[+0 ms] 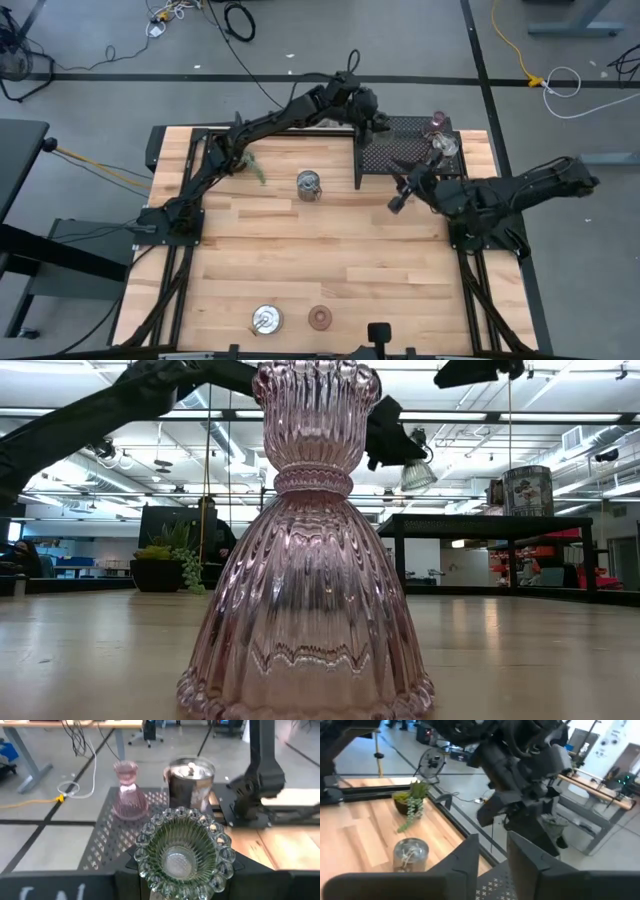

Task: Pick & Place candle stick holders
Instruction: Put the green glass candle holder on the shelf

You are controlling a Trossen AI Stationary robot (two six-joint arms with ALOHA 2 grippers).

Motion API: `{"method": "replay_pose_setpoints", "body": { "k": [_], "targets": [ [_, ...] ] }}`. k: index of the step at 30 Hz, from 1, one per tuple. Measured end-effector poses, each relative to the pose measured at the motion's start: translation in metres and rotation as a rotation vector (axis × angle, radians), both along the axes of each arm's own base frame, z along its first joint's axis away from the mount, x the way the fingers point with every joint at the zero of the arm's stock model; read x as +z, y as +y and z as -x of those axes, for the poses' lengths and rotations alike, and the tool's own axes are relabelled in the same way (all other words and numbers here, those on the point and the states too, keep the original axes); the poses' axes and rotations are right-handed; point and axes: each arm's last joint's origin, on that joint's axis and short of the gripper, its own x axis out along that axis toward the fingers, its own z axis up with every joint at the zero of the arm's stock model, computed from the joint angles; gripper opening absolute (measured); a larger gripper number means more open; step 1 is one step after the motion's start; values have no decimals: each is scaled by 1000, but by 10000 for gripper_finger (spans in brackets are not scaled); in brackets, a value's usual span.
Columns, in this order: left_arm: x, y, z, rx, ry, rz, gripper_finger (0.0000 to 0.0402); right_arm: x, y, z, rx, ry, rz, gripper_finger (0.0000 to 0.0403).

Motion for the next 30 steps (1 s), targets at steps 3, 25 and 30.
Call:
{"method": "replay_pose_setpoints", "body": {
  "k": [3,25,30],
  "targets": [
    [9,-3,5,-13,5,-14,128,-1,-9,-1,-40,-5,-12,144],
    [18,-15,5,-100,-20,1,128,-18,-66,-21,-248,73,-28,304],
    [18,-16,4,-100,-22,3,128,-25,-79,-28,-282,101,-25,302]
  ]
}}
